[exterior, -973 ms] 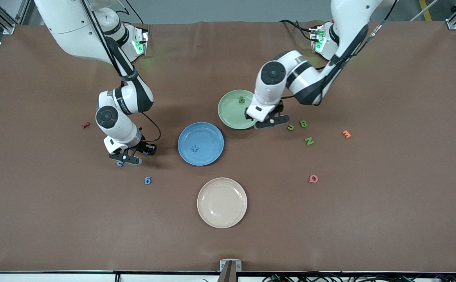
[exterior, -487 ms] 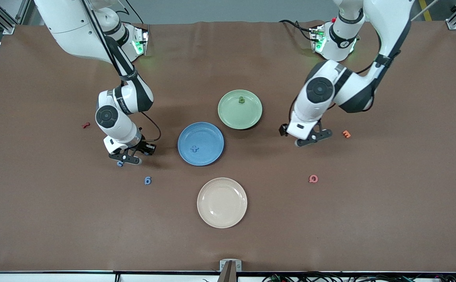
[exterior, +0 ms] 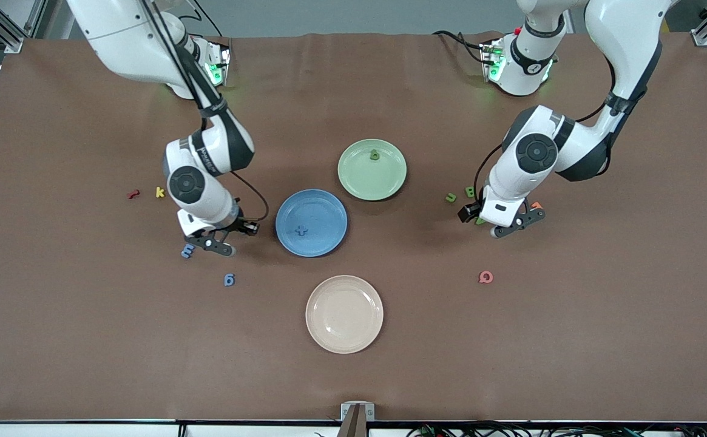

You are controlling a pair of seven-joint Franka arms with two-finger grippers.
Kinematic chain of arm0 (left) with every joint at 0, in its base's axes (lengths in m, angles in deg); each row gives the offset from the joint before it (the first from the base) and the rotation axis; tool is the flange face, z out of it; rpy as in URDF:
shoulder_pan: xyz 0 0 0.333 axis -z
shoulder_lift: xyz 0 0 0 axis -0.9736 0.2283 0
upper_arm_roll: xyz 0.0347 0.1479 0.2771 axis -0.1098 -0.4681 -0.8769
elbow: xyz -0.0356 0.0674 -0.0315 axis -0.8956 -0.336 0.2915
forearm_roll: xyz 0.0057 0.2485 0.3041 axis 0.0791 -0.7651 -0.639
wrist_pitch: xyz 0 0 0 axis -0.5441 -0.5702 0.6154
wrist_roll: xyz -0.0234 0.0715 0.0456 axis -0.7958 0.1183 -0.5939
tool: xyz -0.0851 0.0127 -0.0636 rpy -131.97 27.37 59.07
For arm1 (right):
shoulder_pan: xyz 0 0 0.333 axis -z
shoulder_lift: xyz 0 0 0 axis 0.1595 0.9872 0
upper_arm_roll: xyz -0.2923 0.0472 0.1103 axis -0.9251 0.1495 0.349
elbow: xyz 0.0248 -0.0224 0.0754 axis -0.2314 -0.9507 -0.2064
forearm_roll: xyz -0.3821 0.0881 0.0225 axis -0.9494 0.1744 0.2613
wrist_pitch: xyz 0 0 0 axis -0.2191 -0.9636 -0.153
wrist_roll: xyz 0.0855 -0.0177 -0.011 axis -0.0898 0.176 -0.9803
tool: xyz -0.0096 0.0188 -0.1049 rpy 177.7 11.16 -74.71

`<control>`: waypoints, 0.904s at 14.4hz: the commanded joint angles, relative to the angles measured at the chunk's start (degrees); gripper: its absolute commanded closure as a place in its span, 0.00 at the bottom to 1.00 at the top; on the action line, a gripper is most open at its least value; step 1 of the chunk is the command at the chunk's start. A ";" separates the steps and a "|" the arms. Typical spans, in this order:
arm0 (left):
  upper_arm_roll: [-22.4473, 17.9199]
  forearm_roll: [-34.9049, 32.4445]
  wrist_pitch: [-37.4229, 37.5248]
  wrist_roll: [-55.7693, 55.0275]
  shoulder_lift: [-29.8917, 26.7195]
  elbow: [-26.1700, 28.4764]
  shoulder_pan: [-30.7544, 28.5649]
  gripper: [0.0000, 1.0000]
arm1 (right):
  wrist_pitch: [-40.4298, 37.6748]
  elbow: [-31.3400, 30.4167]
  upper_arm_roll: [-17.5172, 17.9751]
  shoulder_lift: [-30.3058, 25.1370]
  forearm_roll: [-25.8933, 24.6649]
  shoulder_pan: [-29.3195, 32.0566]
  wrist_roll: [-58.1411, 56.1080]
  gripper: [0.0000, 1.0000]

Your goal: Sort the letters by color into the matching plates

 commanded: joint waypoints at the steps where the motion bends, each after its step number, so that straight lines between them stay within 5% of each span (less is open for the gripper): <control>1: 0.51 -1.70 -4.69 3.04 0.55 2.85 -2.56 0.04 | -8.68 7.88 -0.12 -0.50 -0.18 -3.21 9.03 1.00; 6: 0.42 -3.72 -8.04 3.75 3.89 4.61 -3.00 0.04 | -10.21 8.79 -0.12 -0.41 -0.35 -9.72 20.11 0.96; 7: 0.42 -3.81 -8.83 3.75 4.42 4.96 -3.00 0.04 | -10.38 9.05 -0.12 -0.41 -0.26 -10.60 20.83 0.69; 8: 0.33 -3.81 -10.23 3.75 4.95 5.66 -3.00 0.04 | -10.38 9.40 -0.12 -0.23 0.17 -10.69 21.45 0.01; 13: 0.24 -8.37 -12.52 2.97 7.67 6.11 -4.94 0.04 | -9.51 9.93 -0.20 1.17 -0.26 -12.28 24.00 0.00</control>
